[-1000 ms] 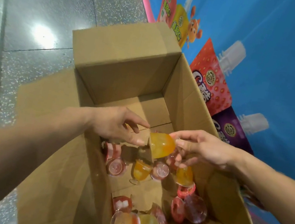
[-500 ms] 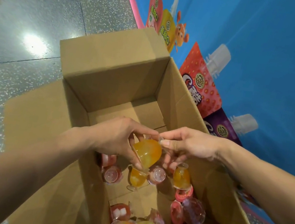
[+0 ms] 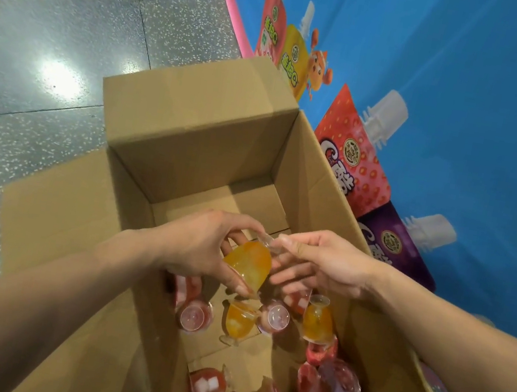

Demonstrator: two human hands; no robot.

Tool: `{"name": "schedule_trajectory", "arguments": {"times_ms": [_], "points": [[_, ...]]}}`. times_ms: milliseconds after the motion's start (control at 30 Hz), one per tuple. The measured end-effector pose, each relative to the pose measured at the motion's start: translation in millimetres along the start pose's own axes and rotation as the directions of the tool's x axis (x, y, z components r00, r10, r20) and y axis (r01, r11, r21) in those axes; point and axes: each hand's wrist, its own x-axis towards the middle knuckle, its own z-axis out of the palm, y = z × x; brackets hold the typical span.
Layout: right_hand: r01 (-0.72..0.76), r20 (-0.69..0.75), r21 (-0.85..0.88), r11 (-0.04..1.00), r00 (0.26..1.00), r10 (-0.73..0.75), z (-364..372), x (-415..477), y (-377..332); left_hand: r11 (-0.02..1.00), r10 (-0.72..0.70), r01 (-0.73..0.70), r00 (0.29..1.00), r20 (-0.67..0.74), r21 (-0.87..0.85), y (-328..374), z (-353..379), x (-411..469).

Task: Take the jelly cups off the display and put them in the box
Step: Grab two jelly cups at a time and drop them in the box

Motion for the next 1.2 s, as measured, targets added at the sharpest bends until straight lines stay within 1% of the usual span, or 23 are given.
{"name": "schedule_trajectory", "arguments": {"times_ms": [33, 100, 167, 233, 267, 333, 400, 433, 500, 567, 600, 667, 733, 933, 1067, 1200], "points": [[-0.009, -0.065, 0.003, 1.000, 0.998, 0.009, 0.1, 4.1, 5.1, 0.999, -0.029, 0.029, 1.000, -0.006, 0.029, -2.7, -3.2, 0.6], [-0.043, -0.209, -0.055, 0.998, 0.977, 0.031, 2.6, 13.5, 19.9, 0.993, -0.092, 0.093, 0.996, -0.016, 0.079, -7.4, -11.0, 0.2], [-0.140, -0.315, -0.130, 0.982, 0.944, 0.093, 10.8, 23.7, 40.7, 0.982, -0.147, 0.148, 0.989, -0.018, 0.119, -12.8, -18.2, -0.4], [-0.273, -0.365, -0.220, 0.936, 0.913, 0.181, 22.7, 32.6, 60.2, 0.970, -0.181, 0.181, 0.983, -0.013, 0.162, -15.3, -23.4, -0.3], [-0.323, -0.374, -0.236, 0.916, 0.901, 0.222, 28.7, 39.3, 69.6, 0.964, -0.192, 0.191, 0.981, -0.015, 0.182, -16.1, -24.7, -0.1], [-0.385, -0.427, -0.202, 0.901, 0.862, 0.273, 39.2, 55.2, 86.1, 0.957, -0.211, 0.211, 0.977, -0.020, 0.200, -16.8, -26.8, 1.7], [-0.423, -0.508, -0.129, 0.897, 0.805, 0.307, 51.2, 70.0, 99.9, 0.953, -0.225, 0.224, 0.974, -0.021, 0.202, -19.1, -27.6, 4.4], [-0.438, -0.514, -0.078, 0.896, 0.787, 0.340, 58.9, 74.8, 105.1, 0.952, -0.232, 0.232, 0.972, -0.024, 0.202, -20.1, -28.0, 5.5], [-0.452, -0.475, 0.078, 0.889, 0.767, 0.432, 74.7, 80.8, 113.1, 0.950, -0.241, 0.242, 0.970, -0.033, 0.195, -21.6, -29.3, 6.7], [-0.486, -0.439, 0.243, 0.839, 0.716, 0.542, 85.6, 82.4, 114.0, 0.952, -0.243, 0.246, 0.969, -0.038, 0.183, -21.8, -31.1, 7.4], [-0.510, -0.434, 0.283, 0.812, 0.687, 0.583, 88.5, 83.3, 115.0, 0.953, -0.244, 0.246, 0.969, -0.035, 0.178, -21.5, -31.6, 7.1], [-0.530, -0.411, 0.322, 0.785, 0.668, 0.620, 89.3, 86.7, 119.3, 0.953, -0.240, 0.242, 0.970, -0.034, 0.182, -22.1, -32.7, 7.7], [-0.522, -0.410, 0.349, 0.779, 0.662, 0.627, 88.4, 89.1, 125.4, 0.953, -0.241, 0.242, 0.970, -0.030, 0.184, -23.3, -33.7, 8.1], [-0.504, -0.453, 0.335, 0.796, 0.655, 0.605, 96.7, 89.8, 132.2, 0.952, -0.246, 0.241, 0.969, 0.003, 0.188, -24.2, -32.1, 10.3], [-0.435, -0.392, 0.493, 0.753, 0.662, 0.639, 102.5, 92.5, 127.0, 0.954, -0.246, 0.239, 0.969, 0.014, 0.181, -24.2, -30.5, 9.3], [-0.402, -0.381, 0.539, 0.740, 0.667, 0.640, 102.4, 88.5, 121.2, 0.952, -0.247, 0.241, 0.969, 0.008, 0.186, -24.0, -32.5, 8.3]]}}
